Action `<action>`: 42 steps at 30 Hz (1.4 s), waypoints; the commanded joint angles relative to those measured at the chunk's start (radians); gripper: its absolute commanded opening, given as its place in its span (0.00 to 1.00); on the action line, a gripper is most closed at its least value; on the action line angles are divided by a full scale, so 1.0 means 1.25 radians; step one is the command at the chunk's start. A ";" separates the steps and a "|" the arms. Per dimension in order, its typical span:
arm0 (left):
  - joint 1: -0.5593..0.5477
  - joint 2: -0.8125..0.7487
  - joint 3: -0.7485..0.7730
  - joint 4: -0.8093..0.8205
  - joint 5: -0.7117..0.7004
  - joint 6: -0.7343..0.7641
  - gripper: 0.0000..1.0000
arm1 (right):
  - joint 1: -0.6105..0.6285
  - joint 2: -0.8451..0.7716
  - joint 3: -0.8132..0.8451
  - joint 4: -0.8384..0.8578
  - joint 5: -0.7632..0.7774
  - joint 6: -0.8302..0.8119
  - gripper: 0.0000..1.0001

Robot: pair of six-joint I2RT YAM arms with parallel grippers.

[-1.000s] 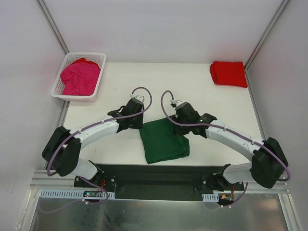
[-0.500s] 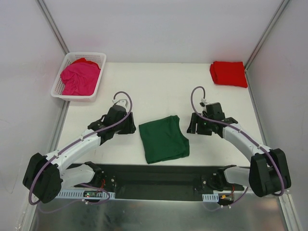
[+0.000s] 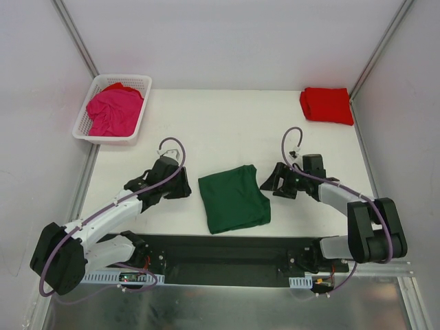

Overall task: Fold and stack the t-shirts
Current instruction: Put the neatly folded tshirt into the corner of the board with the right arm

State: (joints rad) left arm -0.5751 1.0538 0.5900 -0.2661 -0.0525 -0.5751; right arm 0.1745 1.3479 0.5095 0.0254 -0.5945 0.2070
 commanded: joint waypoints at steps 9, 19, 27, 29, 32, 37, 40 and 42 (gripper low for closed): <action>-0.001 0.029 -0.025 0.068 0.057 -0.036 0.37 | -0.003 0.096 -0.019 0.133 -0.070 0.053 0.87; -0.023 0.098 -0.044 0.135 0.086 -0.059 0.02 | -0.005 0.096 -0.055 0.149 -0.063 0.061 0.88; -0.077 0.205 -0.036 0.161 0.058 -0.076 0.00 | -0.003 0.112 -0.071 0.161 -0.063 0.060 0.88; -0.092 0.235 -0.031 0.171 0.052 -0.081 0.00 | -0.003 0.111 -0.075 0.164 -0.059 0.061 0.88; -0.113 0.272 -0.012 0.186 0.047 -0.088 0.00 | -0.002 0.105 -0.080 0.164 -0.056 0.063 0.88; -0.123 0.321 0.015 0.199 0.049 -0.087 0.00 | -0.001 0.103 -0.087 0.166 -0.055 0.065 0.89; -0.123 0.339 0.032 0.202 0.053 -0.081 0.00 | 0.002 0.103 -0.090 0.166 -0.053 0.069 0.89; -0.123 0.346 0.041 0.203 0.053 -0.075 0.00 | 0.010 0.101 -0.091 0.165 -0.052 0.070 0.89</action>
State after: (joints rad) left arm -0.7208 1.4475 0.6220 0.0120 0.0422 -0.6743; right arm 0.1738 1.4498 0.4446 0.3313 -0.7391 0.3157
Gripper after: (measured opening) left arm 0.003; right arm 0.885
